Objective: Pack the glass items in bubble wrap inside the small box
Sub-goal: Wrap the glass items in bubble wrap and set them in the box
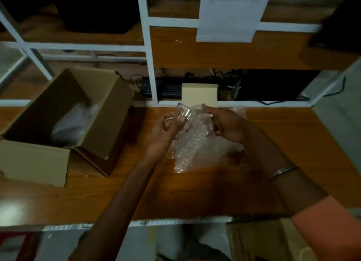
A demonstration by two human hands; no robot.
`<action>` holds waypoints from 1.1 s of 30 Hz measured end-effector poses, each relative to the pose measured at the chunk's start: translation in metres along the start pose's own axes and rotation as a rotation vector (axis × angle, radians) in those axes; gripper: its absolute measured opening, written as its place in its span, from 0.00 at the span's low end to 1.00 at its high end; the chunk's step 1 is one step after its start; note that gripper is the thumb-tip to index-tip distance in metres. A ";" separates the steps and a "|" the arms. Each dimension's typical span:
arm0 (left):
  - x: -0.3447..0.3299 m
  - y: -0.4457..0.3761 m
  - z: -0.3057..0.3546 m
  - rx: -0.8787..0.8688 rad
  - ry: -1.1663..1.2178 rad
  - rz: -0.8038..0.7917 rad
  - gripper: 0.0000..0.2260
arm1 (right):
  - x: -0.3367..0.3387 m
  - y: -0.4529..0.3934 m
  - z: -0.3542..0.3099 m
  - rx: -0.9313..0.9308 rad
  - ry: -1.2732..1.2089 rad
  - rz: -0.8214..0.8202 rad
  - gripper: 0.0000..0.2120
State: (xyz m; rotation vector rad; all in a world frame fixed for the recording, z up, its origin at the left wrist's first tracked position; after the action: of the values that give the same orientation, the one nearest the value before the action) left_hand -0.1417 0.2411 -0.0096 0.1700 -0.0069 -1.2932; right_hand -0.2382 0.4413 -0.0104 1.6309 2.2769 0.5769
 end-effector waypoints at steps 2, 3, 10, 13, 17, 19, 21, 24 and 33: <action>-0.006 0.007 -0.013 0.014 0.006 -0.009 0.21 | 0.003 0.007 0.014 -0.063 -0.104 -0.073 0.21; -0.009 0.010 -0.018 0.025 0.012 -0.013 0.21 | 0.003 0.011 0.019 -0.085 -0.152 -0.137 0.22; -0.011 0.013 -0.021 0.079 0.064 -0.005 0.25 | 0.011 0.023 0.020 -0.078 -0.229 -0.187 0.23; -0.014 0.005 -0.012 0.049 0.044 0.019 0.22 | 0.009 0.016 0.008 -0.031 -0.133 -0.291 0.24; -0.027 -0.007 0.000 -0.045 -0.053 0.044 0.19 | 0.011 0.001 -0.018 0.139 0.068 -0.239 0.20; -0.036 -0.015 0.007 -0.066 -0.079 0.107 0.20 | 0.014 -0.007 -0.033 0.226 0.162 -0.201 0.23; -0.044 -0.023 0.015 -0.061 -0.060 0.146 0.21 | 0.021 -0.016 -0.046 0.265 0.172 -0.178 0.25; -0.056 -0.037 0.018 -0.038 -0.024 0.139 0.21 | 0.030 -0.031 -0.060 0.338 0.176 -0.176 0.25; -0.084 -0.055 0.020 0.041 -0.009 0.245 0.15 | 0.045 -0.062 -0.084 0.596 0.608 -0.043 0.36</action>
State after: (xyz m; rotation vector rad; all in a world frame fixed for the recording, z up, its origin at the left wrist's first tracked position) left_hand -0.2189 0.3044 0.0104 0.1921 -0.0604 -1.0500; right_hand -0.3418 0.4531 0.0347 1.8267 3.1574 0.4475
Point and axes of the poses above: each hand's wrist, its own y-axis away from the middle knuckle, its own x-axis out of the back of the hand, z = x × y, the point moved 4 cm from there along -y, towards the middle knuckle, and after that the axes turned 10 degrees about z, right-handed, at the moved point
